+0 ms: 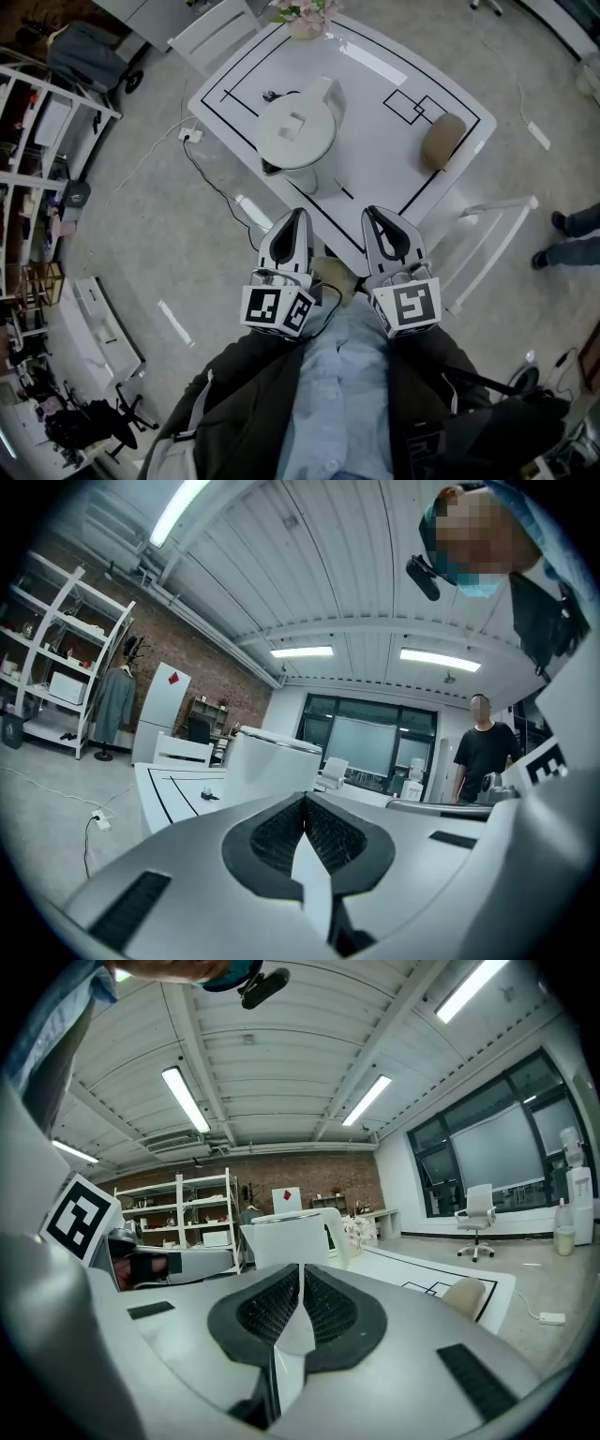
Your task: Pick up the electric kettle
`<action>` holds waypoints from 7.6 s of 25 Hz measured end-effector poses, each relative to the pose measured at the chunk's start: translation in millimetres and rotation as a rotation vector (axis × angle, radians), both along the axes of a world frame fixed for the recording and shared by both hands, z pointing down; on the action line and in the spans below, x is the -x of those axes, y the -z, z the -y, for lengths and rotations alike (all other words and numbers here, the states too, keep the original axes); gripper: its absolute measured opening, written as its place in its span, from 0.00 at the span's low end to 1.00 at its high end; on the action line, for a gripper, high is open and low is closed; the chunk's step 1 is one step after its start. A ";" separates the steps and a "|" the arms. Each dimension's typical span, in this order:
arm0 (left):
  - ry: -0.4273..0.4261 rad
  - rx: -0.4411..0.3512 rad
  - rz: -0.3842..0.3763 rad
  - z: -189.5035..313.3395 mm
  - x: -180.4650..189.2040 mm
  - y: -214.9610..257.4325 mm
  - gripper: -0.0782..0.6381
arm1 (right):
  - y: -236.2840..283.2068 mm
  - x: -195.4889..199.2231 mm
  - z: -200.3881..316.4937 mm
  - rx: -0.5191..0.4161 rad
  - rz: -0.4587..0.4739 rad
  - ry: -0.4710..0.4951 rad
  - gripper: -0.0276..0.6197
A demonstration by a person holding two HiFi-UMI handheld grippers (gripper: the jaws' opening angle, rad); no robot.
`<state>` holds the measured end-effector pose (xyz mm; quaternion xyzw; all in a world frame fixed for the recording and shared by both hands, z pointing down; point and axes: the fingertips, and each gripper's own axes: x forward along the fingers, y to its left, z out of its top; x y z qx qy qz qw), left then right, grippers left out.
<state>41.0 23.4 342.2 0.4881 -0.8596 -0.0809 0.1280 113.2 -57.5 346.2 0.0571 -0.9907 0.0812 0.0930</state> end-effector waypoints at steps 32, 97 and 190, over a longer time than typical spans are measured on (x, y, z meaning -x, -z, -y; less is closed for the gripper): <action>0.135 0.001 -0.111 -4.2 43.6 -42.2 0.19 | -34.9 36.3 49.6 0.035 -0.058 0.010 0.29; 0.324 0.114 -0.210 -2.6 155.6 -102.8 0.19 | -109.3 160.1 110.7 0.076 -0.211 0.017 0.37; 0.353 0.092 -0.179 7.8 187.1 -100.0 0.12 | -47.1 218.6 112.3 0.004 0.036 0.153 0.26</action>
